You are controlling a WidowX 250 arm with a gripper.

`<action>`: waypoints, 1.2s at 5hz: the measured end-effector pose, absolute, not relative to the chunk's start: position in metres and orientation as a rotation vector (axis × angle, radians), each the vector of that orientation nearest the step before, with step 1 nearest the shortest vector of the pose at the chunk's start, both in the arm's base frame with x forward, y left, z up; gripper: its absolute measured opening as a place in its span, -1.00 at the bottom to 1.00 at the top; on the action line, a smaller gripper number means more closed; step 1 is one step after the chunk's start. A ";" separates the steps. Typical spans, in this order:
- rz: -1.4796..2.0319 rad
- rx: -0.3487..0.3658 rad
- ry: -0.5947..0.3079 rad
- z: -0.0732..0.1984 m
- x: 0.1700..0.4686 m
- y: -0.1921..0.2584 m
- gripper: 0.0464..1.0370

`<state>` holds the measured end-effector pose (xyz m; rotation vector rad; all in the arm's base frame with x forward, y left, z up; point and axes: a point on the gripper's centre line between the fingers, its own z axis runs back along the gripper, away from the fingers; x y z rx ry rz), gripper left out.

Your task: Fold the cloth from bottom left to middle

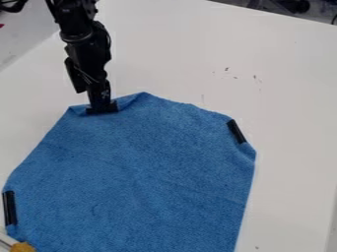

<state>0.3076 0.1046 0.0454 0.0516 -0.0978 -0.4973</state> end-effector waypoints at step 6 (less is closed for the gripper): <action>0.017 0.156 -0.056 0.048 0.158 0.130 0.93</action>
